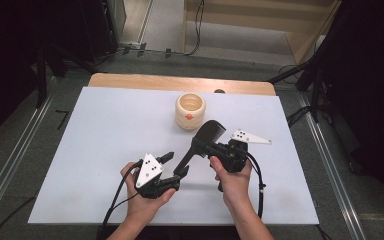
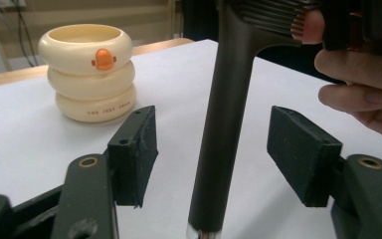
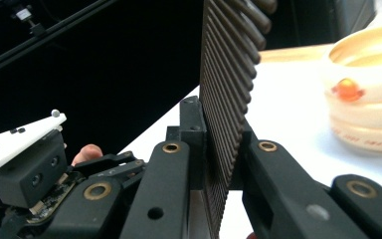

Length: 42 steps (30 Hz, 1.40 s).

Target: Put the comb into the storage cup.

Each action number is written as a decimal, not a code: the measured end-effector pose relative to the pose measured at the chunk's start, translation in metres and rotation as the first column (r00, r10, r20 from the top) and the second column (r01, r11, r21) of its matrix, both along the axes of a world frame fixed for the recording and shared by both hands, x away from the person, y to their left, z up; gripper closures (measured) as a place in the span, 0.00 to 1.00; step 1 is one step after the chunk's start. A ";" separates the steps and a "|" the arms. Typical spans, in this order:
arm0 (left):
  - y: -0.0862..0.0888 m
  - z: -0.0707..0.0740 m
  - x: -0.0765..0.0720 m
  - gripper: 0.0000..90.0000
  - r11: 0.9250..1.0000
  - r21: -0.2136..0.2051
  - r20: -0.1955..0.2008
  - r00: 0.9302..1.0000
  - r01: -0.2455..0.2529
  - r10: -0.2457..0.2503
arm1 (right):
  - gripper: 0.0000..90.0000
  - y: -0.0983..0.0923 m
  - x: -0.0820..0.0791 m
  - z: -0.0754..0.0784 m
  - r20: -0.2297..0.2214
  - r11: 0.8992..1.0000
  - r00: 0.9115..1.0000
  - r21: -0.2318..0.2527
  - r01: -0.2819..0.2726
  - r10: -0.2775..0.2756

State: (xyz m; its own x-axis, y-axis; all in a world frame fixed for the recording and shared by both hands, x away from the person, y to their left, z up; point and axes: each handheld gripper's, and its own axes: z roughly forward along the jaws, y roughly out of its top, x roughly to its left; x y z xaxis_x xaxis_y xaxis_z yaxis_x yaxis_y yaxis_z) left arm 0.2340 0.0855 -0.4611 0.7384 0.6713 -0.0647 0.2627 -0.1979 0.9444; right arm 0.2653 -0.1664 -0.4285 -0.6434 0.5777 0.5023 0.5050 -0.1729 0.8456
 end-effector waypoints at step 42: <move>0.119 -0.008 0.009 0.00 0.993 0.017 0.019 0.993 -0.117 0.117 | 0.91 -0.014 0.009 0.019 0.156 0.994 0.987 -0.102 0.048 -0.032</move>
State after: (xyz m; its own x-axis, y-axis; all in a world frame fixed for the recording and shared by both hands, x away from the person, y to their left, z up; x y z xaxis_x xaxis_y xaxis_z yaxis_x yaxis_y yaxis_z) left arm 0.2432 0.2043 -0.4696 0.6554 0.7542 -0.0395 0.2685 -0.1838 0.9456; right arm 0.2744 -0.1799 -0.4098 -0.6836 0.6486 0.3347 0.3623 -0.0965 0.9271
